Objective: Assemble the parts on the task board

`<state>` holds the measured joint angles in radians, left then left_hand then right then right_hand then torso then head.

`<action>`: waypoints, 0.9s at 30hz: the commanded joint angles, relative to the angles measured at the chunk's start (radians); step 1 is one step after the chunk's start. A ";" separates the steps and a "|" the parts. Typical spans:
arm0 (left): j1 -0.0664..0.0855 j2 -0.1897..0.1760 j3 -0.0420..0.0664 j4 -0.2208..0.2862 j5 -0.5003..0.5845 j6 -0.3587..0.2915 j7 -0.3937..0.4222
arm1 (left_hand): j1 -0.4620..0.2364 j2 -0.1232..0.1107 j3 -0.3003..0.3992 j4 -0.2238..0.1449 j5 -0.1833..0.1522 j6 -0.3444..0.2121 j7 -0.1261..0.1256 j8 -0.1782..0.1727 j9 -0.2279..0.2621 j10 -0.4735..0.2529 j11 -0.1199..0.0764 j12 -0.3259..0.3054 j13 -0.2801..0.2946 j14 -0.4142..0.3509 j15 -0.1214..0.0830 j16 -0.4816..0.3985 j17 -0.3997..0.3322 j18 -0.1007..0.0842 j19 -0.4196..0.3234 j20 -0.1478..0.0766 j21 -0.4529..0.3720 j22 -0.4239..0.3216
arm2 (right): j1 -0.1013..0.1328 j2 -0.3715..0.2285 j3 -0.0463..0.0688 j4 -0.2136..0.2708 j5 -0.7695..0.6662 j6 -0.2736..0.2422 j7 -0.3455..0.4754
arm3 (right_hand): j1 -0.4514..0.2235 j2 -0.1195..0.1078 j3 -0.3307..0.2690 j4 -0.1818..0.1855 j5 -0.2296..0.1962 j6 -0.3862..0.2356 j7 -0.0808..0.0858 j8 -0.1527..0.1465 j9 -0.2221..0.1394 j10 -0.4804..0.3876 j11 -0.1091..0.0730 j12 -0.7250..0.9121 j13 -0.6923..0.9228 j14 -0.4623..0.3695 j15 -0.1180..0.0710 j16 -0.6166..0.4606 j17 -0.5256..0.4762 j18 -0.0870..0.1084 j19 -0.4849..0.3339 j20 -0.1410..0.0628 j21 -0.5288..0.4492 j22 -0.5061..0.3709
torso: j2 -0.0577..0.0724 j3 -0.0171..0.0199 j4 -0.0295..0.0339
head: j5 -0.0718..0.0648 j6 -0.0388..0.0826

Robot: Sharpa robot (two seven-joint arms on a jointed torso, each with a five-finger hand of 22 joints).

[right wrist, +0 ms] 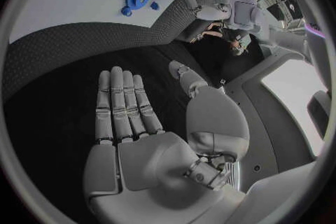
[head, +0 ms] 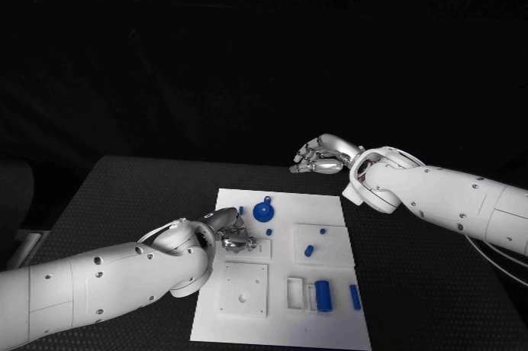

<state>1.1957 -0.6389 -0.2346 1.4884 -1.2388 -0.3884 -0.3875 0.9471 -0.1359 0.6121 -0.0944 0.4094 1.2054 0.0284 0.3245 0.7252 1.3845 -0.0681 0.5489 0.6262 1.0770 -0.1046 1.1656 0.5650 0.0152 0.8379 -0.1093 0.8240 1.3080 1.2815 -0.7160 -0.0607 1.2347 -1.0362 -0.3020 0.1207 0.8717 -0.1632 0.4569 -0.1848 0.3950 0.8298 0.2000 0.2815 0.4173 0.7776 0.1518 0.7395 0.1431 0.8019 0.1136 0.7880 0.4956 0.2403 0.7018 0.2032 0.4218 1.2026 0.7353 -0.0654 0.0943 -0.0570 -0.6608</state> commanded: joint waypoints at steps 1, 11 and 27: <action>0.000 -0.001 0.000 0.005 -0.015 -0.035 0.024 | 0.043 0.044 0.043 -0.037 0.002 0.003 -0.004 -0.002 0.001 0.003 -0.003 -0.003 -0.001 -0.003 0.004 0.004 -0.001 -0.015 0.001 -0.087 0.005 0.021 | -0.001 -0.001 0.000 0.002 -0.002 0.011 0.003 | -0.006 -0.003 -0.002 0.006 0.004 -0.007 -0.003 0.006 -0.001 0.005 0.003 -0.003 -0.002 0.000 0.005 -0.004 -0.002 0.013 -0.002 0.006 -0.007 0.001 | 0.000 -0.0006 -0.0001 | -0.001 -0.001; 0.000 0.003 -0.002 -0.007 -0.015 0.016 0.008 | 0.043 0.045 0.044 -0.037 0.001 0.003 -0.004 -0.002 0.000 0.003 -0.003 -0.004 -0.002 -0.003 0.004 0.004 -0.001 -0.014 0.002 -0.087 0.005 0.021 | -0.001 -0.002 0.000 0.002 -0.002 0.013 0.002 | -0.006 -0.003 -0.002 0.006 0.004 -0.007 -0.003 0.006 -0.001 0.005 0.003 -0.003 -0.003 -0.001 0.005 -0.003 -0.002 0.013 -0.002 0.006 -0.007 0.001 | 0.000 -0.0005 0.0009 | -0.001 -0.004; 0.000 0.019 -0.004 -0.030 -0.040 0.040 -0.020 | 0.041 0.048 0.046 -0.038 -0.004 0.002 -0.003 -0.004 -0.001 0.002 -0.002 -0.005 -0.003 -0.004 0.004 0.004 -0.002 -0.015 0.001 -0.087 0.006 0.021 | -0.001 -0.001 0.000 0.002 -0.002 0.013 0.002 | -0.006 -0.002 -0.002 0.007 0.004 -0.007 -0.003 0.007 -0.002 0.005 0.003 -0.003 -0.004 -0.001 0.005 -0.003 -0.003 0.014 -0.002 0.006 -0.007 0.002 | 0.000 -0.0003 -0.0003 | 0.001 -0.006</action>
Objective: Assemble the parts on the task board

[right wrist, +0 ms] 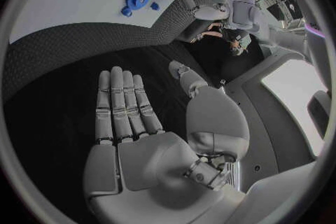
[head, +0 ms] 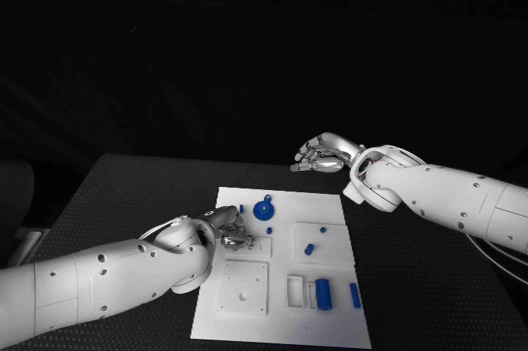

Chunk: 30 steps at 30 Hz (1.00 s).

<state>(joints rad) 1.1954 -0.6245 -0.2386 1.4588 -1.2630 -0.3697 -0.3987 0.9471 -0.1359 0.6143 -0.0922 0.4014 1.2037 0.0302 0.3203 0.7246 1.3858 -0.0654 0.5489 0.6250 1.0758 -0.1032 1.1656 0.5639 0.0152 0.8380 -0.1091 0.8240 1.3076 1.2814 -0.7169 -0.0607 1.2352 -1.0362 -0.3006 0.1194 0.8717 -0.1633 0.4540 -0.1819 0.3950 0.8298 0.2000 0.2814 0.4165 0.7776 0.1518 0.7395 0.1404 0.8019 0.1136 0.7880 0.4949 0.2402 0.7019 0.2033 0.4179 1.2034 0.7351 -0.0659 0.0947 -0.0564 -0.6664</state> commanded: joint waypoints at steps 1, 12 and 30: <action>0.000 0.005 0.000 -0.001 -0.016 0.020 -0.009 | 0.041 0.048 0.044 -0.040 0.004 0.004 -0.005 0.000 0.000 0.001 -0.005 -0.005 -0.001 -0.003 0.003 0.004 -0.001 -0.015 0.001 -0.087 0.006 0.021 | 0.000 0.000 0.000 0.002 -0.002 0.011 0.004 | -0.005 -0.002 0.001 0.004 0.004 -0.007 -0.003 0.007 -0.001 0.005 0.003 -0.003 -0.002 -0.001 0.005 -0.003 -0.002 0.014 -0.002 0.006 -0.004 0.001 | 0.000 0.0002 -0.0009 | 0.000 0.000; 0.000 0.009 0.000 -0.002 -0.029 0.062 -0.021 | 0.040 0.049 0.046 -0.042 -0.001 0.003 -0.004 -0.001 -0.001 0.000 -0.005 -0.005 -0.002 -0.004 0.003 0.004 -0.001 -0.014 0.001 -0.087 0.007 0.021 | -0.001 0.000 0.000 0.001 -0.002 0.012 0.003 | -0.006 -0.002 0.000 0.005 0.004 -0.007 -0.003 0.007 -0.001 0.005 0.003 -0.002 -0.003 -0.001 0.005 -0.003 -0.002 0.014 -0.002 0.006 -0.004 0.002 | 0.000 0.0008 -0.0009 | -0.001 -0.002; 0.000 0.011 0.000 -0.001 -0.022 0.153 -0.030 | 0.038 0.052 0.047 -0.057 0.006 0.005 -0.004 -0.002 -0.002 0.000 -0.004 -0.004 -0.002 -0.006 0.005 0.006 -0.002 -0.014 -0.004 -0.086 0.008 0.022 | -0.001 0.000 0.000 0.001 -0.002 0.016 0.002 | -0.006 -0.002 0.000 0.007 0.004 -0.007 -0.003 0.007 -0.002 0.005 0.003 -0.002 -0.005 -0.001 0.005 -0.002 -0.003 0.014 -0.002 0.007 -0.005 0.003 | 0.000 0.0005 0.0001 | -0.002 -0.005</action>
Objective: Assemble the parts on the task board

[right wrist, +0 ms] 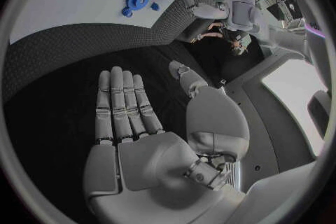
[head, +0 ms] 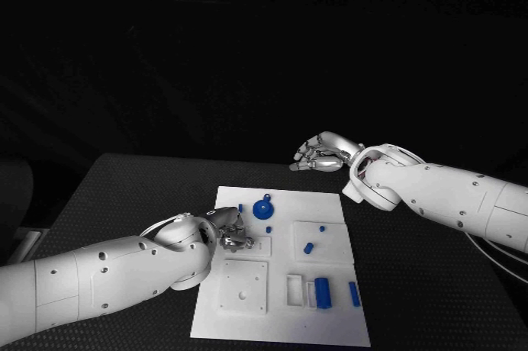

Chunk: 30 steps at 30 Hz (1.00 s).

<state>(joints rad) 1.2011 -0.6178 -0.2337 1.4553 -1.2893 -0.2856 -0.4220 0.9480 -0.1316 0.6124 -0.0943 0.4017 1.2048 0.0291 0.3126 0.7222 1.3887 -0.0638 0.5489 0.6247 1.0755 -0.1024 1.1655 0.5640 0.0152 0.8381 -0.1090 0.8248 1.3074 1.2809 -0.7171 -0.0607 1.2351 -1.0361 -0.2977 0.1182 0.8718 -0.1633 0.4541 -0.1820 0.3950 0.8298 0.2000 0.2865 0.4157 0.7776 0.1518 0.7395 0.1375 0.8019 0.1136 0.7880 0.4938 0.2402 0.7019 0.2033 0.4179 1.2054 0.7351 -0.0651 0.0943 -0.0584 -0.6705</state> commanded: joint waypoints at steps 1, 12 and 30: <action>-0.006 0.005 -0.005 0.002 0.005 0.074 -0.008 | 0.037 0.048 0.048 -0.055 0.005 0.004 -0.003 0.006 0.001 -0.002 -0.005 -0.003 -0.001 -0.006 0.004 0.007 -0.002 -0.014 -0.004 -0.086 0.007 0.022 | -0.001 0.000 0.000 0.001 -0.002 0.013 0.003 | -0.006 -0.002 0.000 0.007 0.004 -0.007 -0.003 0.002 -0.001 0.005 0.003 -0.002 -0.002 -0.001 0.005 -0.002 -0.002 0.014 -0.002 0.007 -0.005 0.001 | 0.000 -0.0003 0.0003 | 0.000 -0.001; -0.006 0.006 -0.005 0.002 -0.002 0.129 -0.027 | 0.033 0.052 0.047 -0.061 0.006 0.003 -0.003 0.005 0.000 -0.003 -0.005 -0.003 -0.001 -0.008 0.005 0.007 -0.002 -0.014 -0.006 -0.085 0.007 0.022 | -0.001 0.000 0.000 0.002 -0.002 0.013 0.003 | -0.007 -0.002 0.000 0.008 0.004 -0.007 -0.003 0.002 -0.001 0.005 0.003 -0.001 -0.003 -0.001 0.005 -0.002 -0.002 0.015 -0.002 0.007 -0.005 0.001 | 0.001 -0.0001 -0.0008 | 0.001 -0.002; -0.006 0.003 -0.004 0.004 0.009 0.105 -0.026 | -0.049 0.110 0.045 -0.103 0.011 0.010 -0.005 0.007 0.002 -0.003 -0.007 0.010 0.004 -0.008 0.005 0.019 -0.002 -0.013 -0.008 -0.083 0.013 0.021 | -0.001 0.000 0.000 0.003 -0.002 0.013 0.002 | -0.007 0.000 0.000 0.010 0.005 -0.007 -0.003 0.003 -0.002 0.005 0.002 0.000 -0.005 -0.001 0.005 -0.001 -0.003 0.015 -0.001 0.007 -0.006 0.002 | 0.000 0.0001 -0.0006 | 0.000 0.000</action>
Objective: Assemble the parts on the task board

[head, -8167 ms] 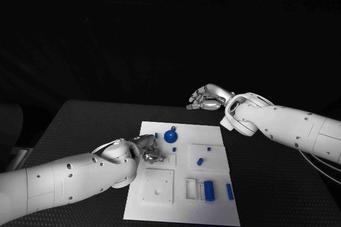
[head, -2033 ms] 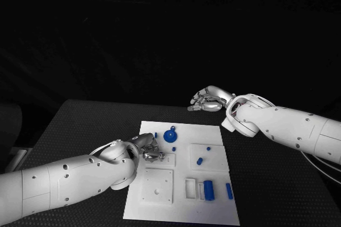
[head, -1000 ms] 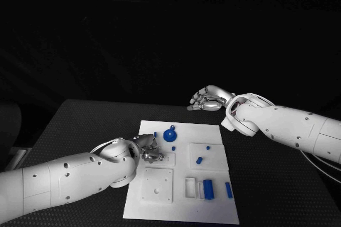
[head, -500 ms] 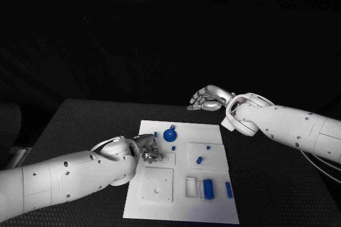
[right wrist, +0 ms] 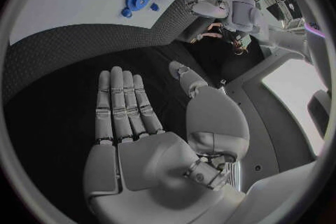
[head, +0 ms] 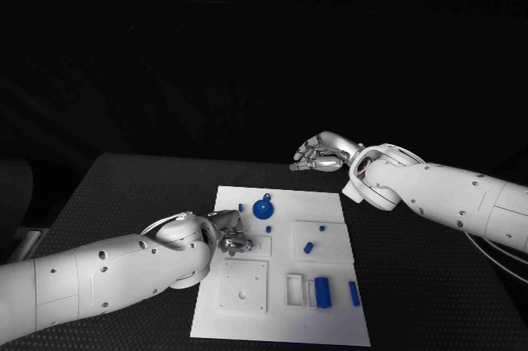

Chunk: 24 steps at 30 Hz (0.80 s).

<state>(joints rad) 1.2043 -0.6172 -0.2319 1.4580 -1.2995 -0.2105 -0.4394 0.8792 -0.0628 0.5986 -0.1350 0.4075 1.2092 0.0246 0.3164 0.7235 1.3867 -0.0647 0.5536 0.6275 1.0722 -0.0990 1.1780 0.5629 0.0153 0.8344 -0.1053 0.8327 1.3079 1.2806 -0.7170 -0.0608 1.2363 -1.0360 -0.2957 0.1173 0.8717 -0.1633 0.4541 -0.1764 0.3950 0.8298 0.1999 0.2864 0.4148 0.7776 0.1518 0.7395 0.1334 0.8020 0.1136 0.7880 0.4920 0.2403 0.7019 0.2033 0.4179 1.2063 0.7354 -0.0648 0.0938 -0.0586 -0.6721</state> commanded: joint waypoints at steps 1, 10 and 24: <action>-0.009 0.003 -0.006 0.002 0.020 0.029 -0.009 | 0.007 0.049 0.060 -0.064 0.007 0.007 -0.001 0.004 0.002 0.000 -0.006 0.007 0.002 -0.004 0.001 0.008 -0.001 -0.013 -0.004 -0.087 0.005 0.020 | -0.001 0.000 0.000 0.002 -0.002 0.011 0.003 | -0.007 0.000 0.000 0.005 0.005 -0.007 -0.003 0.003 -0.001 0.005 0.002 0.000 -0.001 -0.001 0.005 -0.001 -0.001 0.015 -0.001 0.007 -0.006 0.002 | 0.000 -0.0002 0.0002 | 0.000 0.001; -0.009 0.001 -0.006 0.001 0.023 0.024 -0.006 | -0.033 0.072 0.068 -0.067 0.009 0.010 -0.003 0.007 0.004 0.001 -0.007 0.012 0.004 -0.004 0.000 0.013 -0.002 -0.013 -0.003 -0.088 0.006 0.020 | -0.001 0.000 0.000 0.002 -0.002 0.011 0.003 | -0.006 0.000 0.000 0.004 0.006 -0.007 -0.003 0.003 -0.001 0.005 0.002 0.000 -0.002 -0.002 0.005 -0.001 -0.001 0.015 -0.002 0.007 -0.006 0.002 | 0.000 -0.0004 0.0008 | 0.000 0.004; 0.004 -0.004 0.009 -0.006 0.157 0.148 0.000 | -0.043 0.080 0.086 -0.071 -0.027 0.000 0.001 0.002 0.004 -0.010 -0.003 0.011 0.003 -0.014 0.004 0.011 -0.005 -0.012 -0.010 -0.086 0.006 0.021 | -0.001 -0.001 0.000 0.000 -0.002 0.013 0.002 | -0.005 0.000 0.000 0.005 0.007 -0.007 -0.003 0.003 -0.002 0.005 0.002 0.000 -0.004 -0.002 0.005 -0.001 -0.002 0.016 -0.002 0.008 -0.007 0.003 | 0.000 0.0004 -0.0008 | -0.001 0.002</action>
<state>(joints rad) 1.2129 -0.6227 -0.2195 1.4538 -1.2382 -0.1533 -0.4397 0.8239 -0.0075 0.6071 -0.1346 0.3836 1.2132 0.0206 0.3205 0.7276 1.3829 -0.0680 0.5644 0.6309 1.0649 -0.0926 1.1849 0.5583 0.0153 0.8308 -0.1018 0.8363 1.3075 1.2805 -0.7176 -0.0608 1.2358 -1.0360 -0.2943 0.1165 0.8717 -0.1632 0.4542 -0.1764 0.3990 0.8298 0.1999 0.2864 0.4140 0.7776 0.1518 0.7395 0.1311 0.8020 0.1136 0.7880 0.4913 0.2403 0.7019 0.2032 0.4160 1.2080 0.7352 -0.0650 0.0932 -0.0585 -0.6702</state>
